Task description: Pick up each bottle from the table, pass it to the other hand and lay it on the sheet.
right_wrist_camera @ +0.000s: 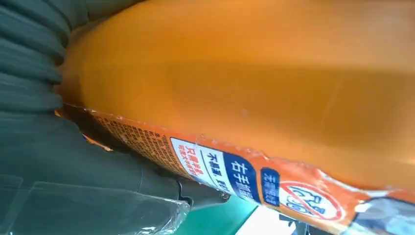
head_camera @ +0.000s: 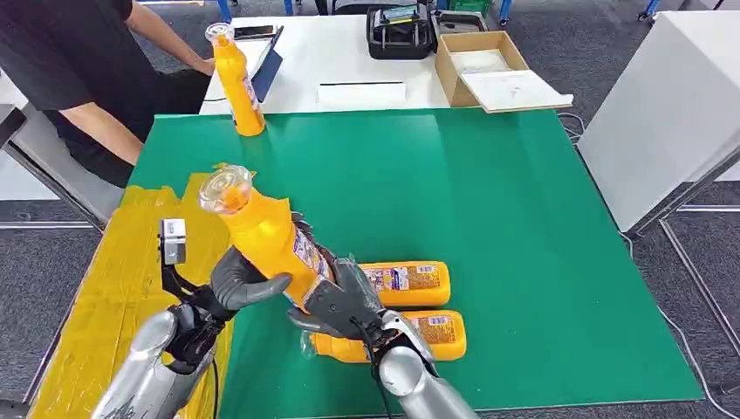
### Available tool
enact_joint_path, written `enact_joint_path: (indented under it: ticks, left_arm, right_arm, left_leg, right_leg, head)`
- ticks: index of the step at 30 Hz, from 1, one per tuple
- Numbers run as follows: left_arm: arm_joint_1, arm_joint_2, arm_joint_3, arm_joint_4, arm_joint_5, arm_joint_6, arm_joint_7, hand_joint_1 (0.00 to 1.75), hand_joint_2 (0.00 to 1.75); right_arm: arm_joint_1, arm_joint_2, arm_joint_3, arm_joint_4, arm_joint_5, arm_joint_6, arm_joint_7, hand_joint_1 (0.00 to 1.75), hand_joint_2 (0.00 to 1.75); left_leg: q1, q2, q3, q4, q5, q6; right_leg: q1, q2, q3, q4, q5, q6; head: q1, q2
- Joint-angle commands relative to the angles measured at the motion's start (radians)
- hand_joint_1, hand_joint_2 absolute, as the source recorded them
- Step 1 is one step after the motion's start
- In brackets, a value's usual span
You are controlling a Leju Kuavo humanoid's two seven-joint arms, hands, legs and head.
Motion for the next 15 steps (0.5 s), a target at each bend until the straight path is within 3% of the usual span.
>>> enact_joint_path:
  ticks: [1, 11, 12, 13, 14, 15]
  left_arm:
    - [0.011, -0.002, -0.064, 0.009, 0.047, -0.035, 0.013, 1.75, 1.75]
    - [0.027, 0.013, -0.021, 0.013, 0.077, -0.034, 0.002, 1.75, 1.75]
    - [0.027, 0.006, -0.010, 0.017, 0.080, -0.033, 0.000, 1.75, 1.75]
    - [0.030, 0.008, 0.009, 0.026, 0.094, -0.032, -0.005, 1.75, 1.75]
    - [0.030, 0.013, 0.023, 0.036, 0.100, -0.034, -0.005, 1.75, 1.75]
    - [0.027, 0.016, 0.037, 0.053, 0.114, -0.044, -0.003, 1.75, 1.75]
  right_arm:
    - [-0.066, -0.026, 0.042, 0.034, -0.001, -0.001, 0.007, 1.75, 1.75]
    - [-0.067, -0.042, 0.030, -0.019, -0.007, -0.011, 0.005, 1.75, 1.75]
    - [-0.061, -0.045, 0.020, -0.039, -0.016, -0.025, -0.003, 1.61, 1.75]
    - [-0.059, -0.054, 0.008, -0.070, -0.021, -0.044, -0.015, 0.09, 1.75]
    - [-0.058, -0.063, -0.004, -0.099, -0.043, -0.028, -0.011, 0.00, 1.75]
    - [-0.054, -0.073, -0.019, -0.132, -0.066, -0.019, -0.007, 0.00, 0.00]
  left_leg:
    - [0.000, 0.000, 0.002, 0.000, -0.001, -0.001]
    - [0.000, 0.000, 0.004, 0.000, -0.002, -0.002]
    - [-0.001, 0.000, 0.003, 0.000, -0.001, -0.002]
    - [-0.001, 0.000, 0.002, 0.000, -0.001, -0.001]
    - [-0.001, 0.000, 0.003, 0.001, -0.002, -0.002]
    - [-0.001, 0.001, 0.005, 0.002, -0.003, -0.003]
  right_leg:
    - [0.000, -0.002, 0.002, 0.000, -0.001, 0.000]
    - [0.000, -0.003, 0.004, 0.000, -0.002, 0.000]
    - [0.000, -0.002, 0.003, 0.000, -0.001, 0.000]
    - [0.000, -0.002, 0.002, 0.000, -0.001, 0.000]
    - [0.000, -0.003, 0.003, 0.001, -0.001, 0.000]
    - [0.000, -0.004, 0.005, 0.001, -0.003, 0.000]
  head:
    - [0.000, 0.000]
    - [0.000, 0.000]
    - [0.000, 0.000]
    - [0.000, 0.000]
    - [0.000, 0.000]
    - [0.000, 0.000]
